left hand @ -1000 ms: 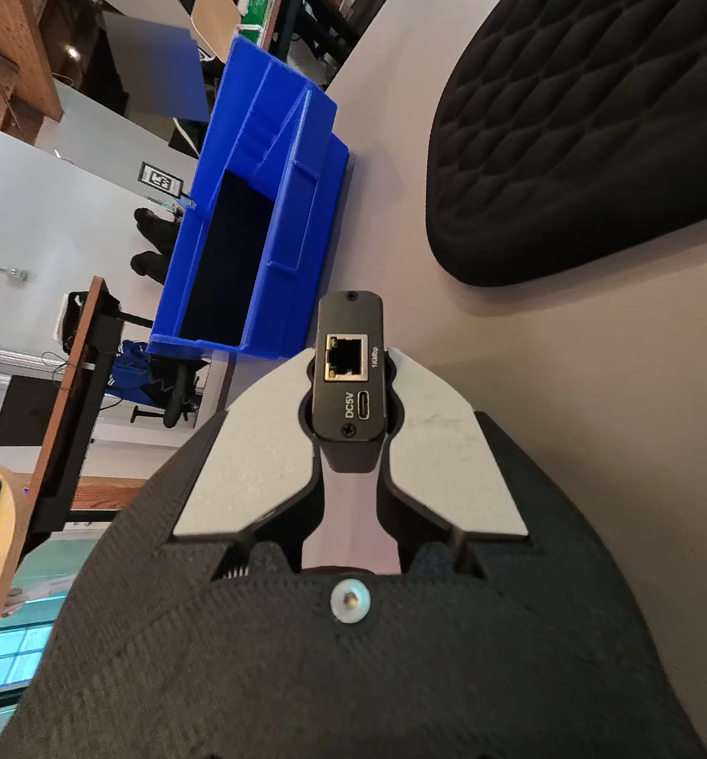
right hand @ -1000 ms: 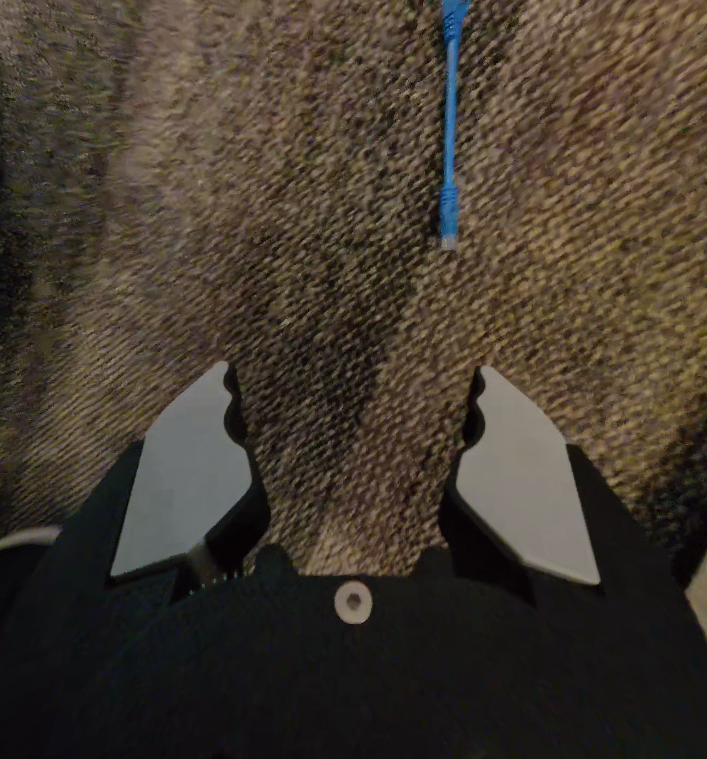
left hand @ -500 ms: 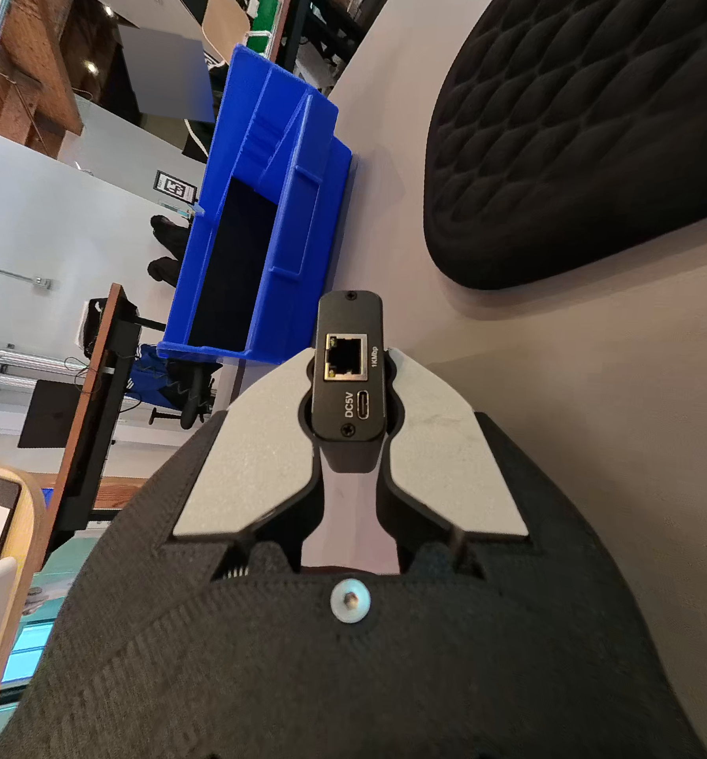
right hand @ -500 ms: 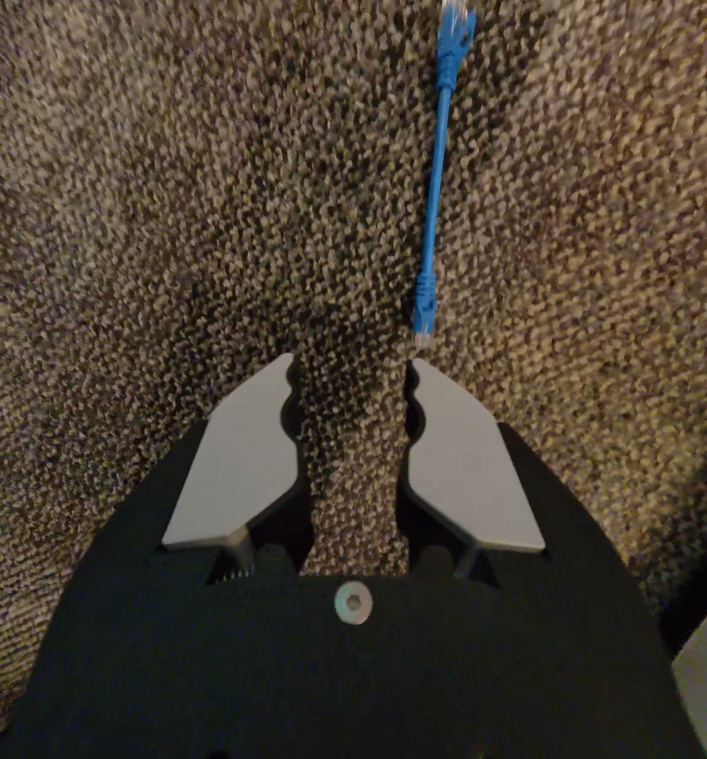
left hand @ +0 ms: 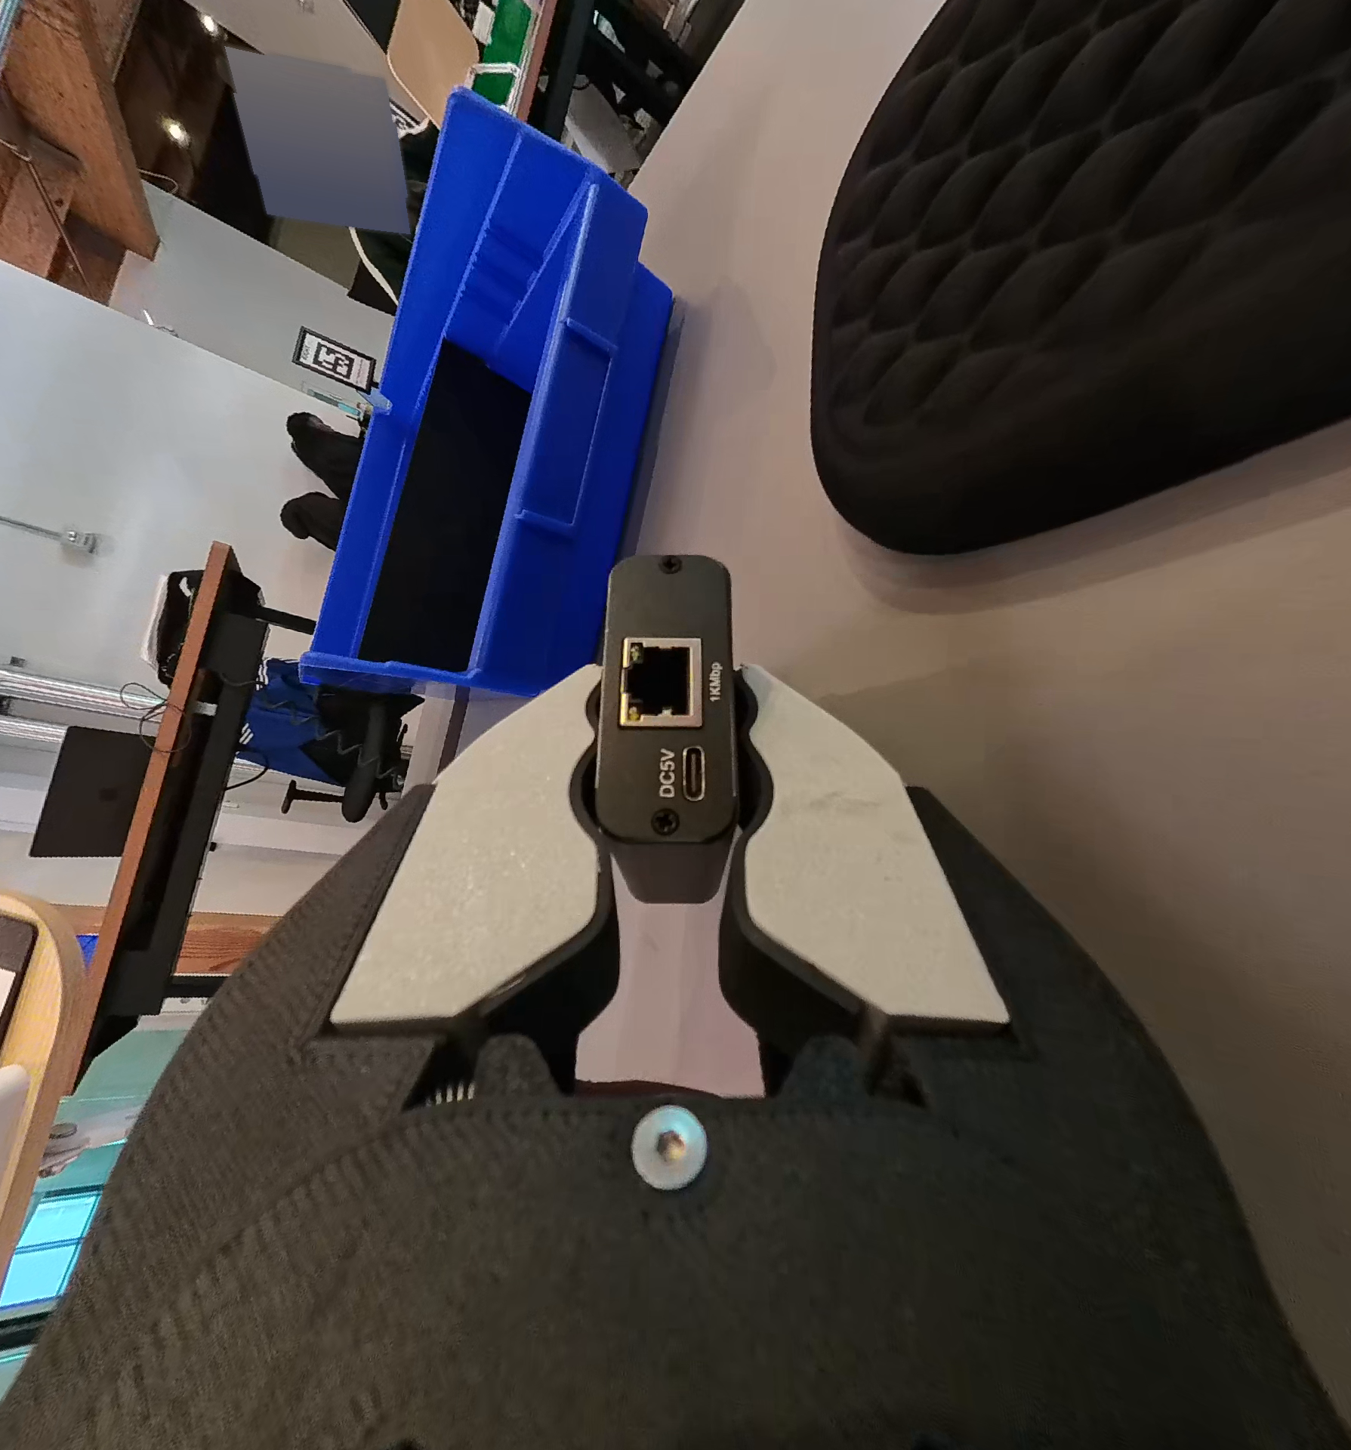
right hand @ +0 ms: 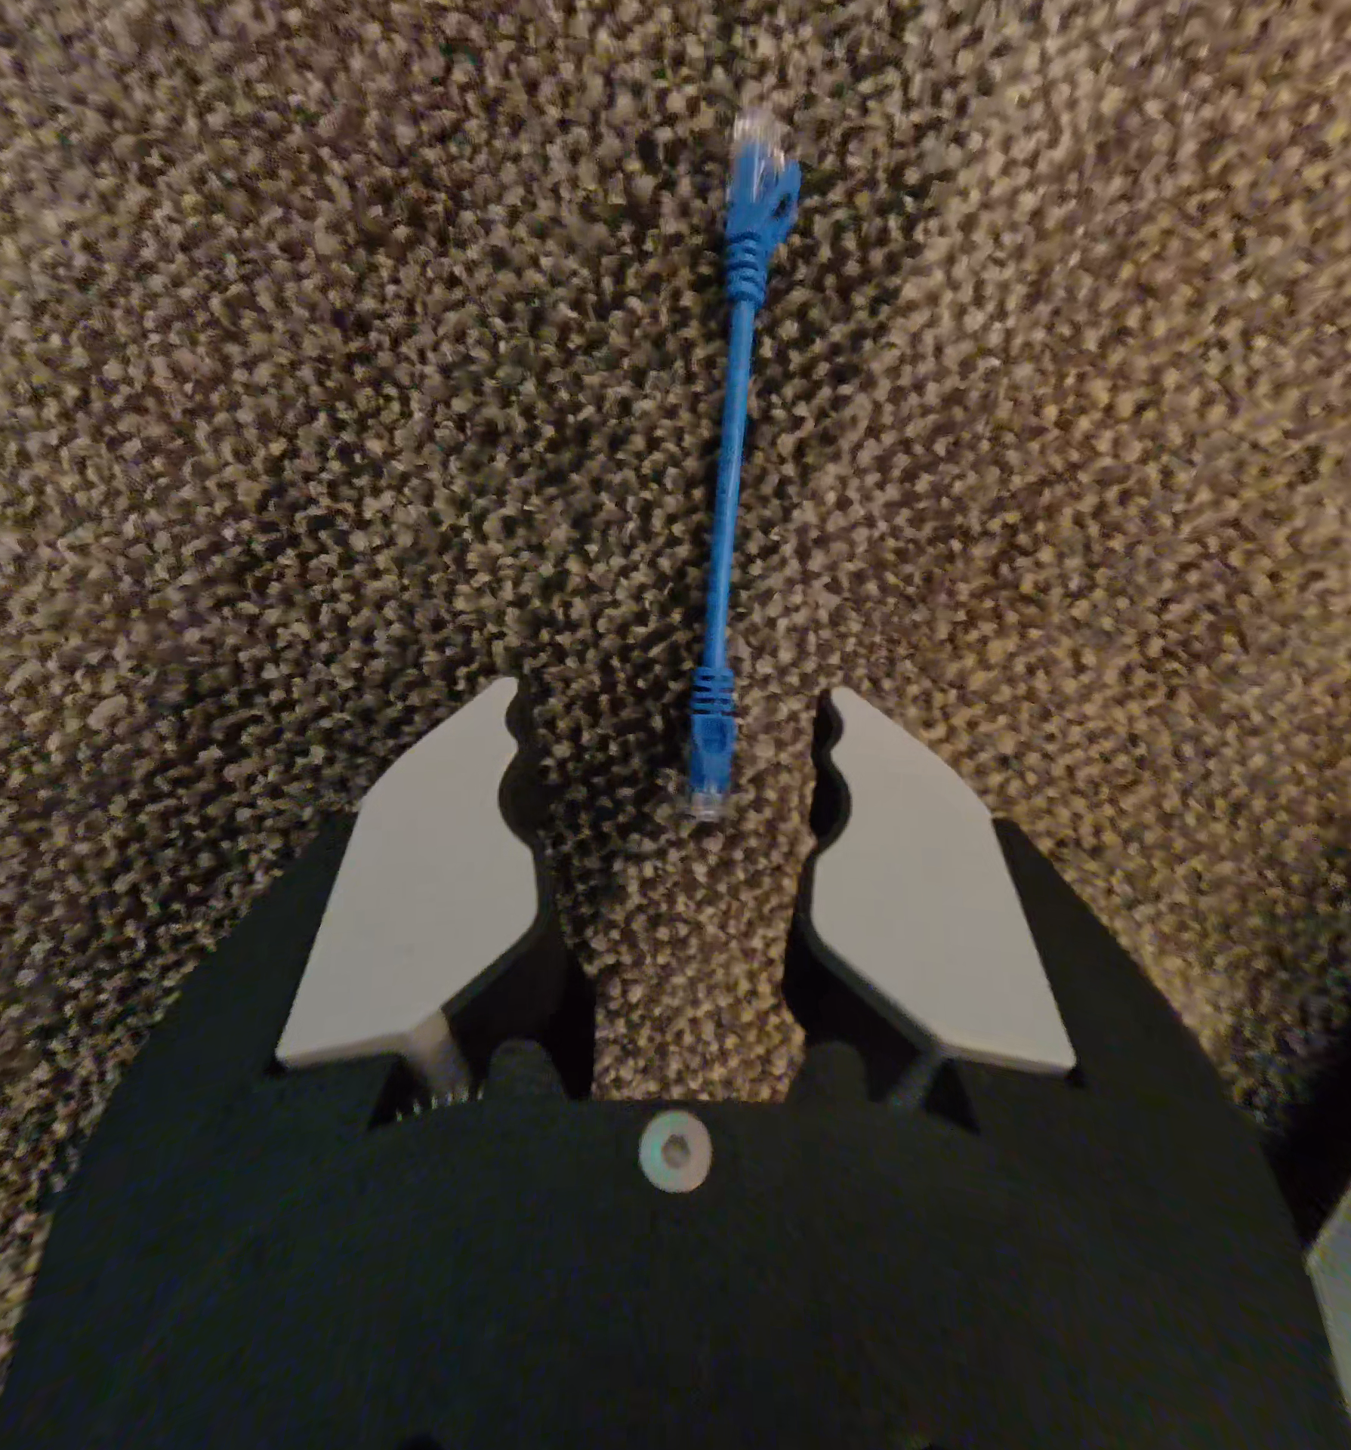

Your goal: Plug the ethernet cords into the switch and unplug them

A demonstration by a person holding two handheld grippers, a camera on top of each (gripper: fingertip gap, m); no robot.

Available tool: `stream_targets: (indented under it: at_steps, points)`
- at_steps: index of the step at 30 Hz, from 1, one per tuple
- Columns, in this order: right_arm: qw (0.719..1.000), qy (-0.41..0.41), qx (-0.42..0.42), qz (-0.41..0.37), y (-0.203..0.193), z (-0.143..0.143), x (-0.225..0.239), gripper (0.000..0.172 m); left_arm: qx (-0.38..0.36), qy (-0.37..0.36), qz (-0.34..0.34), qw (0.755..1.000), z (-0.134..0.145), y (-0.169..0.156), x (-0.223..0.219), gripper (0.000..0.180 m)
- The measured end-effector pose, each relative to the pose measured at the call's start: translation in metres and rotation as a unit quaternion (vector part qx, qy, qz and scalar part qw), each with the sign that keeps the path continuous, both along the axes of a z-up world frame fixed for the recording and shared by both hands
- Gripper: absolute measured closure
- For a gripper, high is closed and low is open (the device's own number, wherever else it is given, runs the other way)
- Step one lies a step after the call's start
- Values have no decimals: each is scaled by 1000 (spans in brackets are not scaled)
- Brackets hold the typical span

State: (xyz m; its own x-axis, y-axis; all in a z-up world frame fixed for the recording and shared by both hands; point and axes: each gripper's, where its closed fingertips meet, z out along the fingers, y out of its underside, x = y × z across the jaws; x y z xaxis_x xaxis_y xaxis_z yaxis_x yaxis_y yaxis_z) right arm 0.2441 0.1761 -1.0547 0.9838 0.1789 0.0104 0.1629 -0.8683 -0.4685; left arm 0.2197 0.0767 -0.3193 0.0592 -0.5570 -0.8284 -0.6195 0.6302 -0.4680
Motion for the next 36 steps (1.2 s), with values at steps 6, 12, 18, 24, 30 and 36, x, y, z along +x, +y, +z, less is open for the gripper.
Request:
stream_targets:
  at_steps: [6,12,18,24,30,36]
  points:
    - [999,-15,-42,1,-16,-22,0,115,4,1,0,1000,0,0,1,154]
    - [999,-26,-29,-11,3,-13,7,118,8,1,0,1000,0,-1,2,154]
    - [999,0,-37,0,18,-22,-17,139,9,1,0,1000,0,0,2,153]
    - [999,45,-5,-17,15,-21,-13,152,12,1,1,1000,0,-1,2,154]
    - [992,90,-51,-70,11,-21,-15,164,13,1,0,1000,-1,-1,2,153]
    - [985,131,-85,-65,-30,-18,-25,165,11,-2,-1,1000,0,-1,2,154]
